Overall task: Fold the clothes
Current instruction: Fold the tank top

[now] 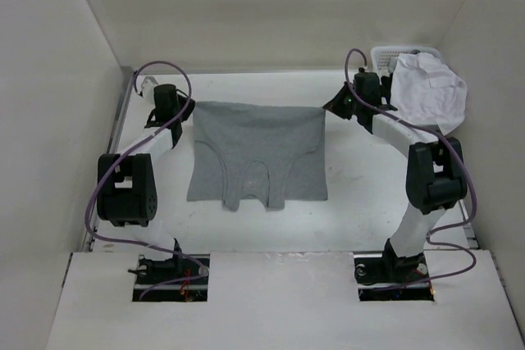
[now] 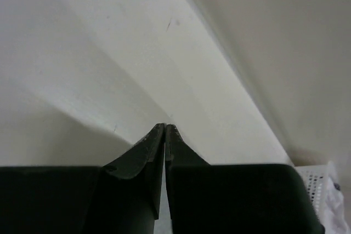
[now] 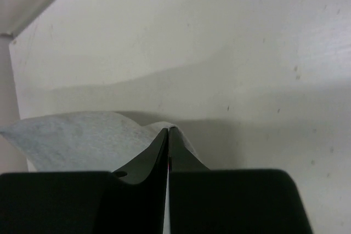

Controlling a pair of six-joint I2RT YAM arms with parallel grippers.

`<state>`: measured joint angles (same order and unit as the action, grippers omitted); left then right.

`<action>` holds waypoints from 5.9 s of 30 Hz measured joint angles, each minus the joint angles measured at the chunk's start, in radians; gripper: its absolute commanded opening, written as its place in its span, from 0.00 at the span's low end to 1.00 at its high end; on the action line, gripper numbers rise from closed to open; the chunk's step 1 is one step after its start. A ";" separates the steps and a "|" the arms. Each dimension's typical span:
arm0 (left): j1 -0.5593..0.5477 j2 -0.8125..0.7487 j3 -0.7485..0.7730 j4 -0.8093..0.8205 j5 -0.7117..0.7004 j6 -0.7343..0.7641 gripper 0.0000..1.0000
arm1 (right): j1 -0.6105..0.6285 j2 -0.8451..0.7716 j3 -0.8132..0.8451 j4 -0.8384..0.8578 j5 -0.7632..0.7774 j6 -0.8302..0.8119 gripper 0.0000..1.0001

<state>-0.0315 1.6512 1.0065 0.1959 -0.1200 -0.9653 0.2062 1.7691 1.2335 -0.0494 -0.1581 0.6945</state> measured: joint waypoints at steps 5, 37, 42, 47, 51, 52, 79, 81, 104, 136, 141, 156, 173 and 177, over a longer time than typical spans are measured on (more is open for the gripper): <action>0.053 0.053 0.049 0.048 0.047 -0.021 0.00 | -0.037 0.061 0.095 0.007 -0.023 -0.006 0.03; 0.171 -0.632 -0.739 0.192 0.229 -0.113 0.11 | 0.136 -0.568 -0.745 0.118 0.134 0.047 0.20; 0.270 -0.639 -0.816 0.144 0.263 -0.109 0.27 | 0.135 -0.579 -0.812 0.108 0.148 0.074 0.47; 0.209 -0.732 -0.805 0.106 0.230 -0.114 0.25 | 0.111 -0.603 -0.797 0.118 0.146 0.076 0.58; -0.088 -0.654 -0.677 0.115 0.144 -0.096 0.25 | 0.093 -0.459 -0.693 0.154 0.114 0.065 0.59; -0.158 -0.610 -0.637 0.125 0.125 -0.089 0.25 | 0.088 -0.413 -0.666 0.171 0.103 0.064 0.58; -0.535 -0.335 -0.552 0.327 0.066 0.021 0.25 | 0.063 -0.323 -0.764 0.389 0.013 0.277 0.01; -0.558 -0.357 -0.552 0.323 0.066 0.025 0.25 | 0.062 -0.453 -0.788 0.336 0.040 0.262 0.01; -0.492 -0.815 -0.668 0.123 0.050 0.027 0.26 | 0.522 -0.316 -0.021 -0.224 0.323 0.117 0.02; -0.517 -0.095 -0.364 0.330 0.060 0.073 0.32 | 0.357 -0.066 -0.172 0.073 0.130 0.039 0.03; -0.465 0.142 -0.207 0.454 0.078 0.059 0.31 | 0.311 -0.019 -0.226 0.160 0.094 0.045 0.03; -0.314 0.301 -0.226 0.597 0.113 0.011 0.38 | 0.211 0.064 -0.289 0.280 0.047 0.088 0.11; -0.427 -0.461 -0.621 0.413 -0.001 0.128 0.63 | 0.217 -0.521 -0.529 0.375 0.072 0.037 0.68; -0.406 -0.680 -0.661 0.209 -0.051 0.156 0.70 | 0.220 -0.637 -0.681 0.411 0.167 0.027 0.74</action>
<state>-0.4374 0.9714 0.3458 0.4049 -0.1711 -0.8089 0.4267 1.1324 0.5522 0.3618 0.0093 0.7219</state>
